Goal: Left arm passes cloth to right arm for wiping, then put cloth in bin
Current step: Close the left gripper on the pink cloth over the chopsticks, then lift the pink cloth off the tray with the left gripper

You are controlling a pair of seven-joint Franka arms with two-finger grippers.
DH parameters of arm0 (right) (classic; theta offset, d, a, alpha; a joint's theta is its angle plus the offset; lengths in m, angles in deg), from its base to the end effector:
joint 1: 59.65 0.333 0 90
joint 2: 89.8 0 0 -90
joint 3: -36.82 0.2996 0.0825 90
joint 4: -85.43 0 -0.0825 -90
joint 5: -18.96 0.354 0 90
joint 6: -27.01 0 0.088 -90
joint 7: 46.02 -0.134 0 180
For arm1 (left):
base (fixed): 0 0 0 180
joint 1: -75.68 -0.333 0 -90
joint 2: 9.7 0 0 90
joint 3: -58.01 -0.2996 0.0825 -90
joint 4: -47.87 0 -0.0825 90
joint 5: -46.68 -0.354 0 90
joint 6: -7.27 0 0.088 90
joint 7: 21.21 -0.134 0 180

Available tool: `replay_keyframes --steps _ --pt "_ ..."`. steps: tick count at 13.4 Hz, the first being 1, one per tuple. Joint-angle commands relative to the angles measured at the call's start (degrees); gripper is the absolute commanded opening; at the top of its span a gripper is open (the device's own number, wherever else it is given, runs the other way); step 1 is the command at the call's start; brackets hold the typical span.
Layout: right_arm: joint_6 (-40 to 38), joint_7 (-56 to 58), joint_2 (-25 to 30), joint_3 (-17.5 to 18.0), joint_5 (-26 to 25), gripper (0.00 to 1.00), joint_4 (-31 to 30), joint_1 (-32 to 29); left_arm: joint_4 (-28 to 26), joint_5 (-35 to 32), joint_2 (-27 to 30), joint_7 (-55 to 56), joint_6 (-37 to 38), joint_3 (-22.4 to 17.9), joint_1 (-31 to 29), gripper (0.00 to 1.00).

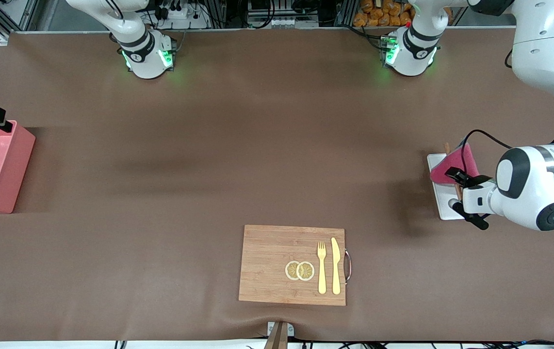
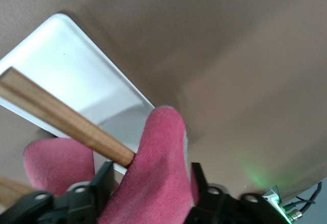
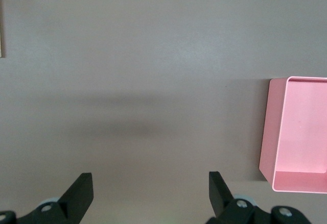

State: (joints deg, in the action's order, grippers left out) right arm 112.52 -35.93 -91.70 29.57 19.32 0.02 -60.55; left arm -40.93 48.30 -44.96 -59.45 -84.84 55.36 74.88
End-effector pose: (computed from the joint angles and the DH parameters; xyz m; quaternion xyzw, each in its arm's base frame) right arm 0.5208 -0.0726 0.5922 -0.9997 -0.0171 0.0152 0.0035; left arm 0.5829 0.0290 0.2401 0.9187 -0.2836 -0.2571 0.0973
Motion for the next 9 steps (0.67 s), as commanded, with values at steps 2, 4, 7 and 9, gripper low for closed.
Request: replay_keyframes --steps 2,4,7,9 --pt "-0.2 0.4 0.1 0.9 -0.1 1.00 -0.1 -1.2 -0.8 -2.3 1.1 2.5 3.7 -0.1 0.3 0.00" --pt "-0.2 0.4 0.1 0.9 -0.1 1.00 -0.1 -1.2 -0.8 -3.1 1.1 2.8 3.9 -0.1 0.5 0.00" --pt "-0.2 0.5 0.0 0.9 -0.1 1.00 -0.1 -1.3 -0.8 -3.4 1.2 6.0 5.1 -0.1 0.6 0.00" --pt "-0.1 0.5 0.0 0.9 -0.1 1.00 -0.1 -1.3 -0.3 -3.3 1.4 7.9 5.4 0.2 1.0 0.00"
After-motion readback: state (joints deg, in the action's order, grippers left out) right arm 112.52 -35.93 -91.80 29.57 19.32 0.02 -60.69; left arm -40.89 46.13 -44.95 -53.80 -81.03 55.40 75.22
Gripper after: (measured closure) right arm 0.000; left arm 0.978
